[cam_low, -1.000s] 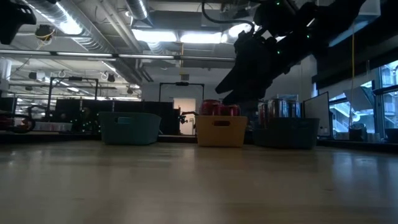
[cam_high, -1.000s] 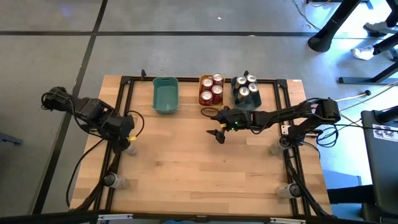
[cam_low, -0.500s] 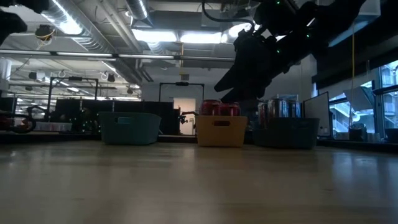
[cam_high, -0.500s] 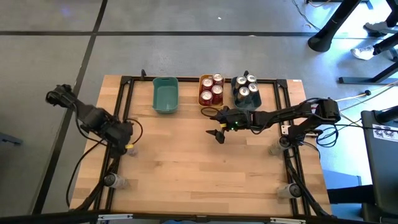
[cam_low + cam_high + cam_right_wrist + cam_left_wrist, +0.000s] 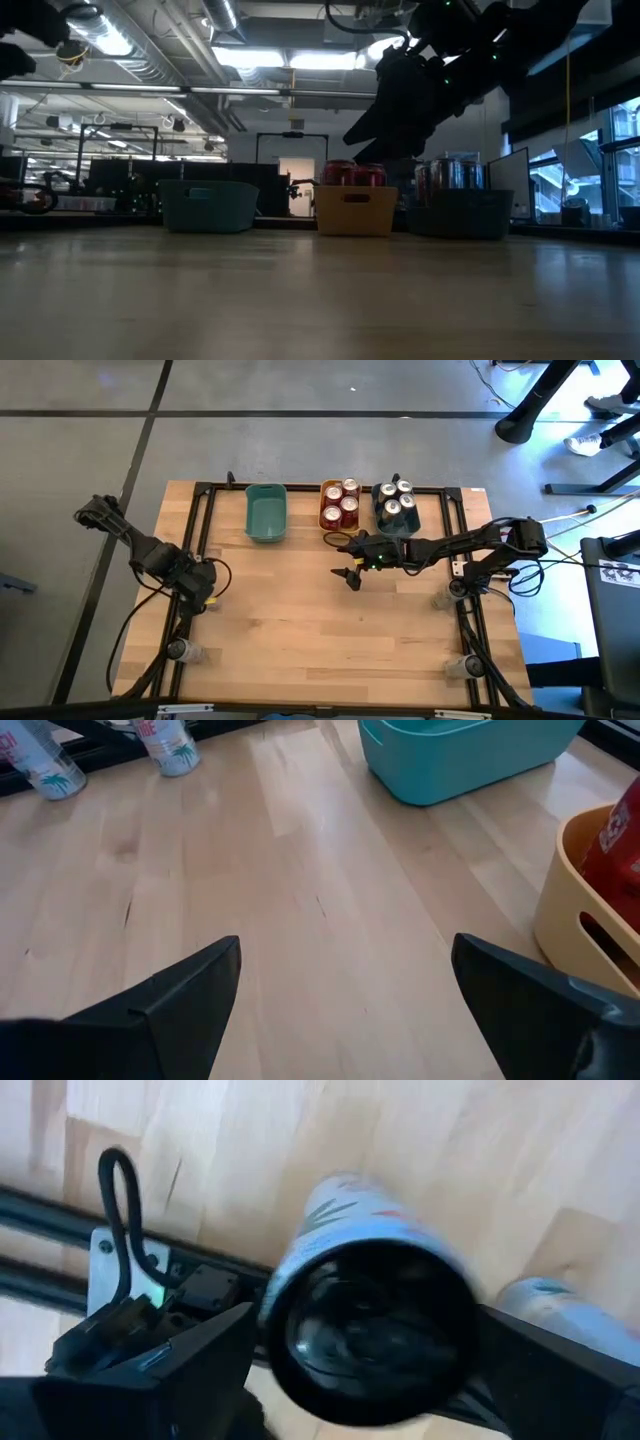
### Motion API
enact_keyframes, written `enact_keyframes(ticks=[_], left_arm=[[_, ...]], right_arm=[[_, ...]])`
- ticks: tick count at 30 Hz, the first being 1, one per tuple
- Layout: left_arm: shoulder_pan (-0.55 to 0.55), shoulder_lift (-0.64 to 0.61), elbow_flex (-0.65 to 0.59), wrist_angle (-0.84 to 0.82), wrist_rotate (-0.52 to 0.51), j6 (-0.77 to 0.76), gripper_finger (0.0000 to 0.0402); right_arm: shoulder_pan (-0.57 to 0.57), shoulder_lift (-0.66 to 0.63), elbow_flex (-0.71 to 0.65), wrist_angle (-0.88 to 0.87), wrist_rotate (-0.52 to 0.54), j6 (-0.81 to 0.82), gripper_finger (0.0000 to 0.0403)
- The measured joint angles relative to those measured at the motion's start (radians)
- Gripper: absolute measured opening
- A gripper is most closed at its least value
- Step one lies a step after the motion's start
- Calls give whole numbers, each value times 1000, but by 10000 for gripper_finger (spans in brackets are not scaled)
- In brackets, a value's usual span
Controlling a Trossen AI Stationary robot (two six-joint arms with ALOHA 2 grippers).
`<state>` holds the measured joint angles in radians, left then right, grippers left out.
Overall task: Sort soda cans
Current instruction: Put the top left white pink soda can into the green bin
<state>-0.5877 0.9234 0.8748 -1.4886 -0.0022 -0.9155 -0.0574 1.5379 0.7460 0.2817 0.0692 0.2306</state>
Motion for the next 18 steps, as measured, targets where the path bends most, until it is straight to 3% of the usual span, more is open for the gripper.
enact_keyframes(ticks=[8,15,18], left_arm=[[0,1,-24,42,2,-26,340],[8,1,-24,42,2,-49,248],[26,1,-21,40,4,-50,246]], right_arm=[[0,0,0,0,0,0,360],[0,0,0,0,1,0,360],[9,0,0,0,3,-1,360]])
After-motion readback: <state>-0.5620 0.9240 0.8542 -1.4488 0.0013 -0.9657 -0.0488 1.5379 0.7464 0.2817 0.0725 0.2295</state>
